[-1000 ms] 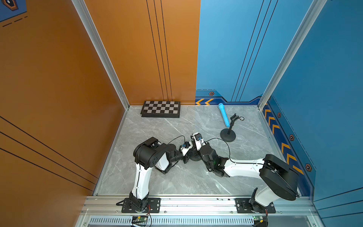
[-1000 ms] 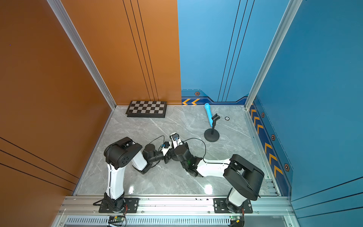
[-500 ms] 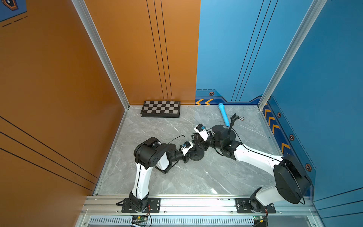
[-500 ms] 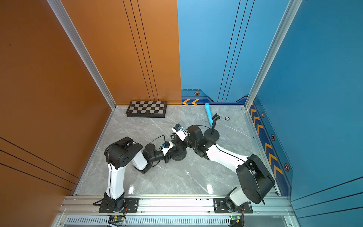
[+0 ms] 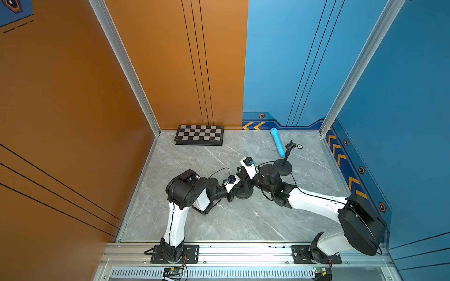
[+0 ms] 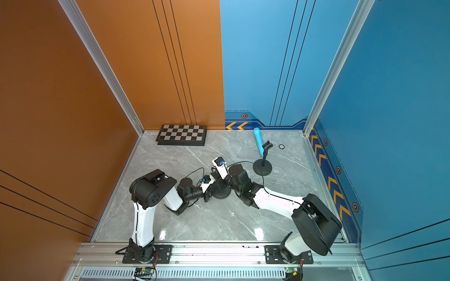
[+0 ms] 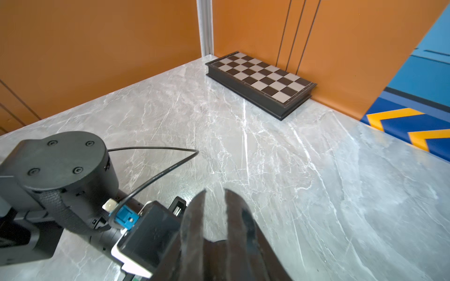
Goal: Assemble a microphone stand
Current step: Screw the microphone stand pole into the microphone stand base.
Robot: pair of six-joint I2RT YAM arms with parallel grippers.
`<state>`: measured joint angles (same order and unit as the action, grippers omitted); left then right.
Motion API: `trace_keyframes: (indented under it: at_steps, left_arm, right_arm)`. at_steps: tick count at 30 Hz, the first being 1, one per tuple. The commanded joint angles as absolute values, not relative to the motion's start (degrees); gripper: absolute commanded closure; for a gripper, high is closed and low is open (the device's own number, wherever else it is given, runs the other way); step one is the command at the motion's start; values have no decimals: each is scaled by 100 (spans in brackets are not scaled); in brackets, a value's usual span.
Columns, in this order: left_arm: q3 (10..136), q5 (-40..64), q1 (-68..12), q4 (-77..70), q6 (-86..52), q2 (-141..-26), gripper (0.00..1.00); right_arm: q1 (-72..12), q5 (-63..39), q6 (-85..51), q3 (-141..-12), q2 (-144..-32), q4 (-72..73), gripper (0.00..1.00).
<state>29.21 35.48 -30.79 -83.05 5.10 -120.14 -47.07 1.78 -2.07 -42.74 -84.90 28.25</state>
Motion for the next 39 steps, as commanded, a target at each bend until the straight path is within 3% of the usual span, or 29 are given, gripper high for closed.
trace_keyframes:
  at_steps: [1, 3, 7, 23, 25, 30, 33, 35, 37, 39]
  left_arm:
    - [2807, 3569, -3092, -7699, 391, -12179, 70]
    - [2811, 3569, -3092, -7713, 336, -12100, 61]
    - [2844, 3619, -3103, -7754, 109, -11888, 56]
    - [3407, 3339, -3407, -8082, -152, -12021, 55]
    - [3461, 3302, -3460, -8081, -114, -12073, 63]
    - [3413, 3322, -3441, -8077, 0, -12220, 91]
    - [3306, 3384, -3342, -8078, 41, -12276, 99]
    - [3225, 3466, -3281, -8079, 76, -12265, 100]
    - [3141, 3528, -3244, -8086, 168, -12236, 100]
    - [3059, 3596, -3226, -8084, 230, -12195, 100]
  right_arm:
    - [-5078, 2440, -915, -3968, -8674, 2746, 100]
    - [-5235, 2987, -1105, -4037, -8673, 2639, 100]
    - [-5417, 3480, -1507, -4225, -8729, 2441, 100]
    - [-5535, 3100, -1394, -4671, -8679, 2157, 100]
    - [-5537, 3047, -1470, -4689, -8676, 2140, 98]
    - [-5512, 2774, -1300, -4728, -8596, 1962, 82]
    - [-5361, 2210, -772, -4835, -8336, 1494, 76]
    - [-5209, 1680, -395, -4834, -8072, 1307, 64]
    - [-4900, 623, -7, -4853, -7798, 978, 53]
    - [-4505, -703, 316, -4881, -7618, 645, 52]
